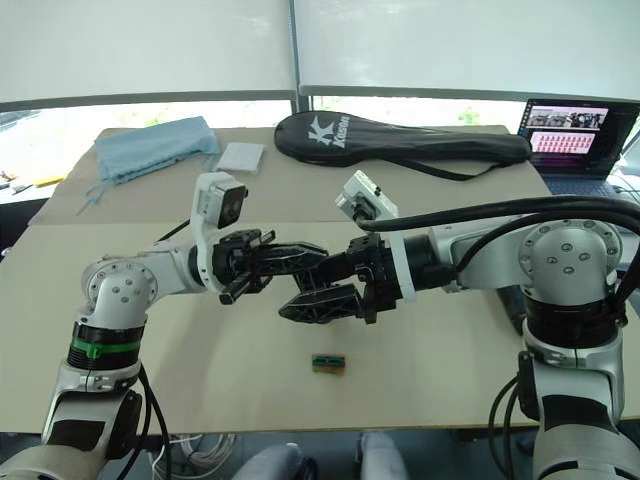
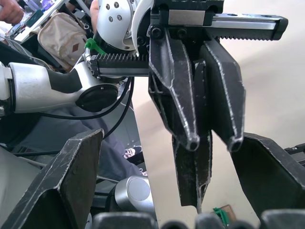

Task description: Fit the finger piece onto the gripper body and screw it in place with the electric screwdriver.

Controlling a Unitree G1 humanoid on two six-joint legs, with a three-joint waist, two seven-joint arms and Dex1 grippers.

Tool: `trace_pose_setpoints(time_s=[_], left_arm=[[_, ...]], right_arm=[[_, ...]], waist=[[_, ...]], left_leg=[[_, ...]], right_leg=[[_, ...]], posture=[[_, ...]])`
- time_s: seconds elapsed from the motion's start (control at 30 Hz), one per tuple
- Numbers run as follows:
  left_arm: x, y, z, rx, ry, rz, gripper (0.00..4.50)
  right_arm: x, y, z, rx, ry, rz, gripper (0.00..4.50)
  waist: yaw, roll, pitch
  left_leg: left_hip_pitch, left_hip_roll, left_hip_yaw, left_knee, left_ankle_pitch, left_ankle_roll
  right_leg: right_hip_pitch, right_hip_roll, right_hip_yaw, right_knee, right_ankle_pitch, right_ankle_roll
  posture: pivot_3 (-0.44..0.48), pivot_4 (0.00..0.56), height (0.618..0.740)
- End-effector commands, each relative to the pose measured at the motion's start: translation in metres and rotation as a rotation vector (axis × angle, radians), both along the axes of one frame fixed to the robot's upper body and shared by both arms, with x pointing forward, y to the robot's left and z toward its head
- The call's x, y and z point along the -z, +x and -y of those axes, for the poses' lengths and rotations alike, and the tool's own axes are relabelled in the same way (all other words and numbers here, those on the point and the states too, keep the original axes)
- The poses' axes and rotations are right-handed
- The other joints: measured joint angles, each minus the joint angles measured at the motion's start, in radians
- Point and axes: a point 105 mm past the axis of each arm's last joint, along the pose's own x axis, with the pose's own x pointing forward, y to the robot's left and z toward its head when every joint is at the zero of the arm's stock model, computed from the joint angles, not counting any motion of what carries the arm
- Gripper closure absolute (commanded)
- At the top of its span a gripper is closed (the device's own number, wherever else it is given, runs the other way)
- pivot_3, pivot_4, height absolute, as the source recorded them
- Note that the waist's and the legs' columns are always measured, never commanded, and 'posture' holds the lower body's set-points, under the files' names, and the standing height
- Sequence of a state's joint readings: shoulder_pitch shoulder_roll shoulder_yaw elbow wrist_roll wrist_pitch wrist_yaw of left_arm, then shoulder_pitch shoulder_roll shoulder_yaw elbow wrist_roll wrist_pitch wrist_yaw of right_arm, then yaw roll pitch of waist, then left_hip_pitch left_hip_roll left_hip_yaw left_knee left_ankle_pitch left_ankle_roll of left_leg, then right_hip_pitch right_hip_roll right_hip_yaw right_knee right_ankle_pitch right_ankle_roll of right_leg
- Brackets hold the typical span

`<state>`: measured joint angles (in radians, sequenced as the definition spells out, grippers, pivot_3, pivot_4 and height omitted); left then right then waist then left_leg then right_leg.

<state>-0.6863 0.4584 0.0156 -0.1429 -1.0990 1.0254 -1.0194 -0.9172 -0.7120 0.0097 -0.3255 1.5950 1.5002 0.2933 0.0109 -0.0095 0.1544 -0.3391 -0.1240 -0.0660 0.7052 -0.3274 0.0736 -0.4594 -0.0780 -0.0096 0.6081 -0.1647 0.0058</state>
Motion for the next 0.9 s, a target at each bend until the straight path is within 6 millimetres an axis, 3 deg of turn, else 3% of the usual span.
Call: trace_pose_setpoints(time_s=[0.03,0.37,0.47,0.57,0.77,0.8,0.9], left_arm=[[-0.005,-0.005,0.0,0.015,-0.009,0.029,4.5],[-0.001,-0.006,-0.001,0.016,0.006,0.045,4.5],[0.0,-0.005,0.0,0.004,0.015,0.05,4.5],[-0.013,0.0,-0.002,-0.023,-0.074,0.049,4.5],[-0.021,0.002,-0.009,-0.059,-0.101,0.084,1.84],[-0.021,0.003,-0.011,-0.067,-0.102,0.09,1.23],[-0.021,0.011,-0.026,-0.152,-0.079,0.167,0.0]], right_arm=[[-0.005,-0.003,-0.002,-0.008,0.025,0.018,0.55],[-0.003,-0.006,0.0,-0.004,0.015,-0.015,3.99],[-0.001,-0.008,0.0,-0.016,0.004,-0.022,4.11],[0.0,-0.01,0.001,-0.021,0.006,-0.028,4.11],[0.005,-0.007,0.01,0.019,-0.002,-0.044,4.11],[0.006,-0.007,0.012,0.024,-0.005,-0.044,4.11],[0.008,-0.004,0.021,0.061,-0.006,-0.031,4.11]], waist=[[0.0,0.0,0.0],[0.0,0.0,0.0],[0.0,0.0,0.0],[0.001,0.0,0.0],[0.001,-0.001,0.001],[0.001,-0.001,0.001],[0.001,-0.001,0.001]], left_leg=[[0.0,0.0,0.0,0.0,0.0,0.0],[0.0,0.0,0.0,0.0,0.0,0.0],[0.0,0.0,0.0,0.0,0.0,0.0],[-0.001,0.0,0.0,0.0,0.0,0.0],[-0.001,0.0,0.0,0.0,0.0,0.0],[-0.001,0.0,0.0,0.0,0.0,0.0],[-0.001,0.0,0.0,0.0,0.0,0.0]], right_leg=[[0.0,0.0,0.0,0.0,0.0,0.0],[0.0,0.0,0.0,0.0,0.0,0.0],[0.0,0.0,0.0,-0.001,0.0,0.0],[0.0,0.0,0.0,-0.001,0.0,0.0],[0.0,0.0,0.0,-0.001,0.0,0.0],[0.0,0.0,0.0,-0.001,0.0,0.0],[0.0,0.0,0.0,-0.001,0.0,0.0]], posture=[[0.0,0.15,0.74],[0.0,0.15,0.74],[0.0,0.15,0.74],[0.0,0.15,0.74],[0.0,0.15,0.74],[0.0,0.15,0.74],[0.0,0.15,0.74]])
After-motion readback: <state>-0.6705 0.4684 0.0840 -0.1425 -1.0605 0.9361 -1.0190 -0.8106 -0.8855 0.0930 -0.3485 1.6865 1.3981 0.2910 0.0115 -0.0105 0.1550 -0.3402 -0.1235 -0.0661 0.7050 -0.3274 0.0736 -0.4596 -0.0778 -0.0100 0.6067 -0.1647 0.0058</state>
